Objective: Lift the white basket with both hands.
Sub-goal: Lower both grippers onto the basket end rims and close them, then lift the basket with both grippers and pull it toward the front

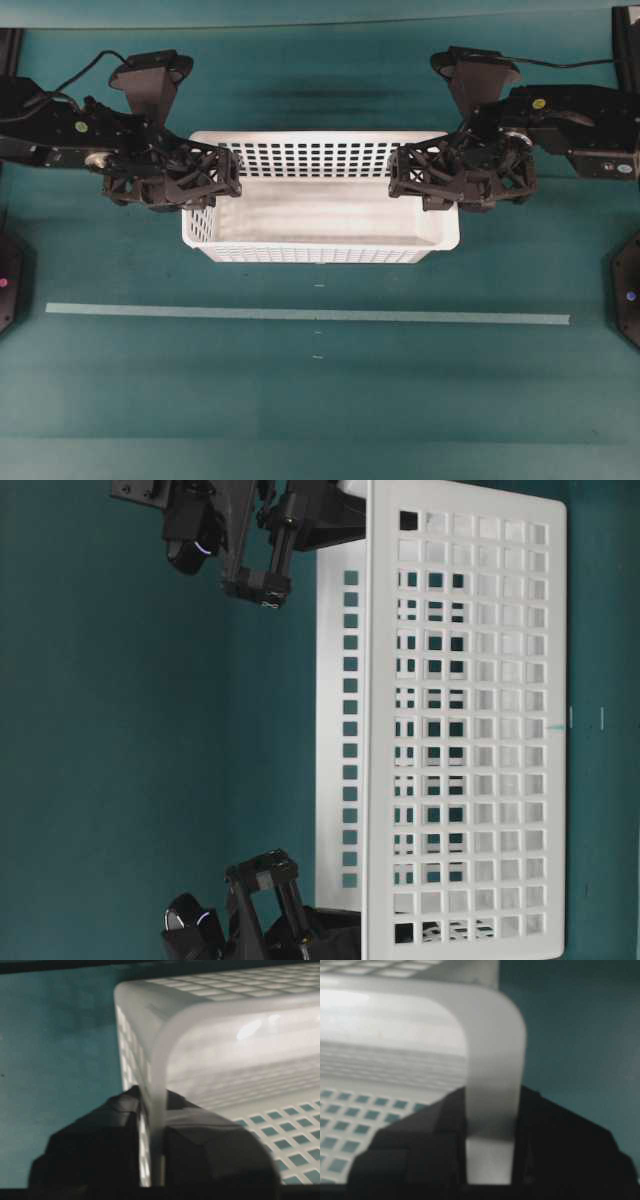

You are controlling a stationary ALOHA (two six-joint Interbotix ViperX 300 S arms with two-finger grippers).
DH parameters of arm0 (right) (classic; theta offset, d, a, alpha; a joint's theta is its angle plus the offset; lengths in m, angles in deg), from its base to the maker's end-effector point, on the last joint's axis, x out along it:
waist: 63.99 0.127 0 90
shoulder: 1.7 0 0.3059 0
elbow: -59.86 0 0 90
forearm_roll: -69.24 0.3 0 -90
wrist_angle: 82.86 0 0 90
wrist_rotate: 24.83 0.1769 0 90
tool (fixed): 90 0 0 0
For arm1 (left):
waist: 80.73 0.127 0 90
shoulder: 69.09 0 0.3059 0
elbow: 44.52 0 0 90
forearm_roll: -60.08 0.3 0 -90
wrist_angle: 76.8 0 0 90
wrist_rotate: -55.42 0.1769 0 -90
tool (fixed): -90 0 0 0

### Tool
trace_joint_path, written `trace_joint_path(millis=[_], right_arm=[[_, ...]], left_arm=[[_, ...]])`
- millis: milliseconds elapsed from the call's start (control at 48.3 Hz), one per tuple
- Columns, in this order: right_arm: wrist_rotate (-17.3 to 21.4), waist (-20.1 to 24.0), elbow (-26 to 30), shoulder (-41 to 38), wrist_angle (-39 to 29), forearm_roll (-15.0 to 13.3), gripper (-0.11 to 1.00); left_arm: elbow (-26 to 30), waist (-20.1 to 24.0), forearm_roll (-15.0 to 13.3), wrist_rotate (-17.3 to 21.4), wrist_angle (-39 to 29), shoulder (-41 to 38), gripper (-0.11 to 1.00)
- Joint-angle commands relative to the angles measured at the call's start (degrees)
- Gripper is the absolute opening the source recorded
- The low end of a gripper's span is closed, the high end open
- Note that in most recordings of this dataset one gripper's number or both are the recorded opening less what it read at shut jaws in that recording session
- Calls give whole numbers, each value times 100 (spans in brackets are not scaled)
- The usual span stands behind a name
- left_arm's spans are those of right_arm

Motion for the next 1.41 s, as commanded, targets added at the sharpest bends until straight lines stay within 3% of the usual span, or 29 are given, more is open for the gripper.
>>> trace_joint_path(millis=[0,393,911,1387], right_arm=[[-26,9,0,-18,-44,0,17],[-35,0,9,-53,-70,0,17],[-53,220,475,387,-1204,0,17],[-9,457,439,404,-1230,9,17]], left_arm=[[26,0,18,0,-18,26,0],[53,0,9,26,-53,18,0],[659,-132,9,0,-976,703,0],[589,-483,9,-202,-1011,721,-1]])
